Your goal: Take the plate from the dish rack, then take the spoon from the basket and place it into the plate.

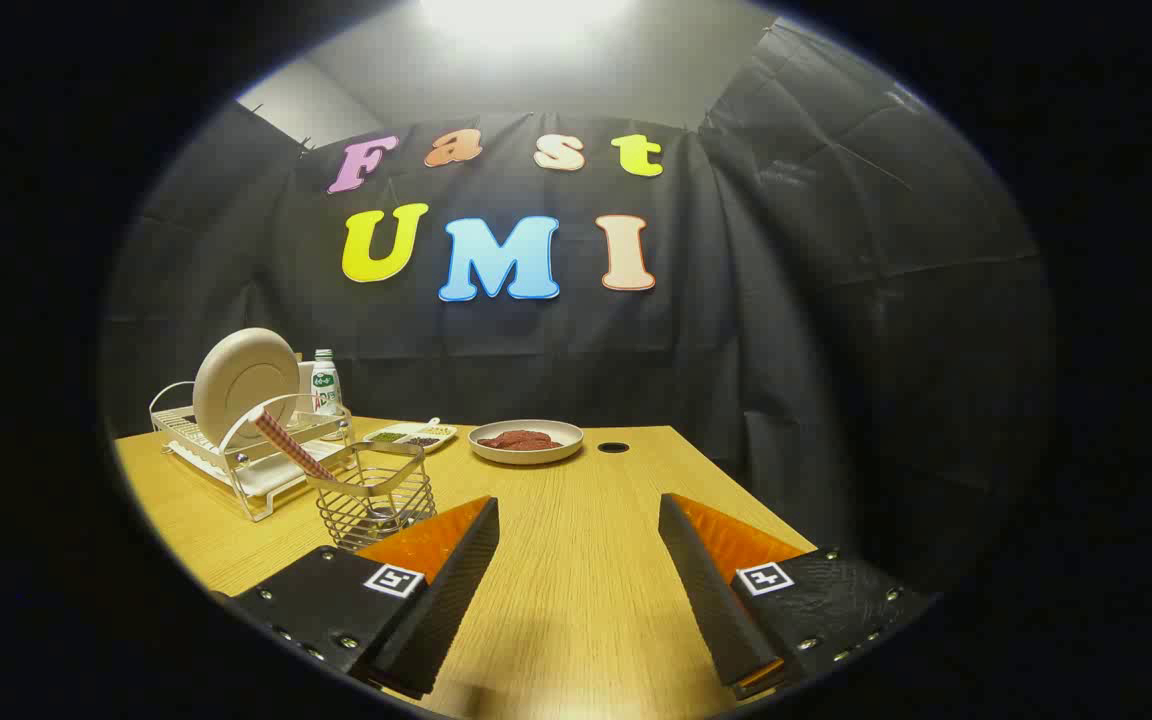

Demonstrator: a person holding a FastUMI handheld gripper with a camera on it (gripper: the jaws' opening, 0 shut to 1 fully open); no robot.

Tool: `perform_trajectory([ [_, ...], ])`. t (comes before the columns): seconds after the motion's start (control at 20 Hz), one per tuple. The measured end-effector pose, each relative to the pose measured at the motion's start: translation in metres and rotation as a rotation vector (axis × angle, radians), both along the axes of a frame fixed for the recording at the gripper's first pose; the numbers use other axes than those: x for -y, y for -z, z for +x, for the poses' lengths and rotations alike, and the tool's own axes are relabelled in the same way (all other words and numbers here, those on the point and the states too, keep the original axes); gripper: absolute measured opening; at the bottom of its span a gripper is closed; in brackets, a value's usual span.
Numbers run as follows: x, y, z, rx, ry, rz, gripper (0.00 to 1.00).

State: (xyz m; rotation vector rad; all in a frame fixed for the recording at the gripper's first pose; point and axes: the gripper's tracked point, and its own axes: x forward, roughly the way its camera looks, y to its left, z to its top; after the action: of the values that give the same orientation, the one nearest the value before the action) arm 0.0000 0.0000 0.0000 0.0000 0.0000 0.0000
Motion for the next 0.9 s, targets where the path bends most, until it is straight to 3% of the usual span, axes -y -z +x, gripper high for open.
perform_trajectory([
  [0.55, 0.0, 0.0, 0.008, 0.008, 0.001, 0.005, 0.98],
  [0.75, 0.002, -0.005, 0.049, 0.013, 0.0, 0.017, 0.98],
  [0.9, 0.017, -0.03, 0.084, 0.066, 0.042, 0.054, 0.98],
])
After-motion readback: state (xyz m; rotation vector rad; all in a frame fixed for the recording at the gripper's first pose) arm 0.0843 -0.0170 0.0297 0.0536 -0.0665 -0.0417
